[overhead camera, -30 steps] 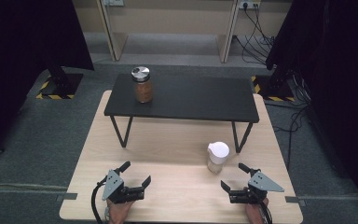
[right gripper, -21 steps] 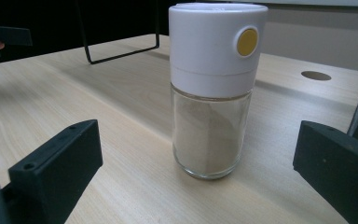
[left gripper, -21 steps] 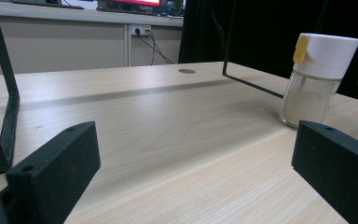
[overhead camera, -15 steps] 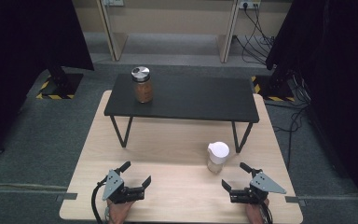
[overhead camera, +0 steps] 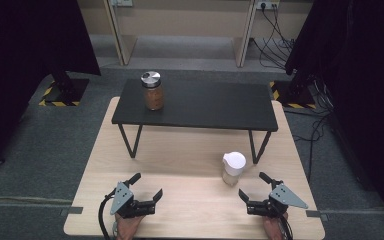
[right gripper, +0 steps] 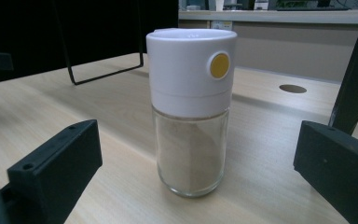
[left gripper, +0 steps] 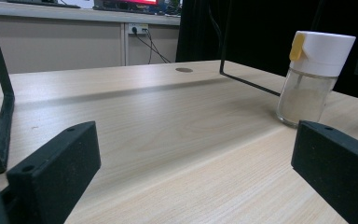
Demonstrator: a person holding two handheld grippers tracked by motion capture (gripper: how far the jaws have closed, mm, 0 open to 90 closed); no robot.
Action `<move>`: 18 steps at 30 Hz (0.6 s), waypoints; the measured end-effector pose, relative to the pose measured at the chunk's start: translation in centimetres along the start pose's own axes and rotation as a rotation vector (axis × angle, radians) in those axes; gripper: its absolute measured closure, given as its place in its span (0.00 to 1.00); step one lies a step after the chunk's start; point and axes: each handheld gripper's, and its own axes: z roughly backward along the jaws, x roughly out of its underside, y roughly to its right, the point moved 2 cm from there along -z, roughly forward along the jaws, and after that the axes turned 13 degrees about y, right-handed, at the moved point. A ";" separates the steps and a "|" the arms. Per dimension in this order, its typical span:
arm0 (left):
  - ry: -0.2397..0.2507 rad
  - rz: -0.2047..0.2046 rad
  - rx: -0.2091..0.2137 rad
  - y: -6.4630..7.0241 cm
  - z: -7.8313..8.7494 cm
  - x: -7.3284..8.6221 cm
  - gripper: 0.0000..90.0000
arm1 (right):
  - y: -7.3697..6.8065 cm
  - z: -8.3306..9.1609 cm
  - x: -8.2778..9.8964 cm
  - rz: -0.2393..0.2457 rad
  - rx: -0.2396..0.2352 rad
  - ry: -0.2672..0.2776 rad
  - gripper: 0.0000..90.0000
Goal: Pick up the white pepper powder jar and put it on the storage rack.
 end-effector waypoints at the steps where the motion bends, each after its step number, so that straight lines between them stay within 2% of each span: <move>1: 0.000 0.001 0.000 0.0 0.0 0.0 0.00 | 0.0 -0.1 0.1 -0.004 0.004 0.005 0.01; 3: 0.000 0.001 0.000 0.0 0.0 0.0 0.00 | 0.0 -0.3 0.3 -0.025 0.011 0.030 0.01; 9: -0.001 0.001 0.002 0.0 0.0 0.0 0.00 | -0.7 -1.1 1.2 -0.024 0.034 0.070 0.01; 12: -0.002 0.002 0.002 0.0 0.0 0.0 0.00 | -0.8 -1.7 1.2 -0.002 0.016 0.050 0.01; 15: -0.002 0.001 0.003 0.0 0.0 0.0 0.00 | -0.6 -2.1 0.8 -0.007 0.000 0.002 0.02; 18: -0.003 0.000 0.003 0.0 0.0 0.0 0.01 | -0.7 -2.6 0.6 0.003 -0.013 -0.010 0.03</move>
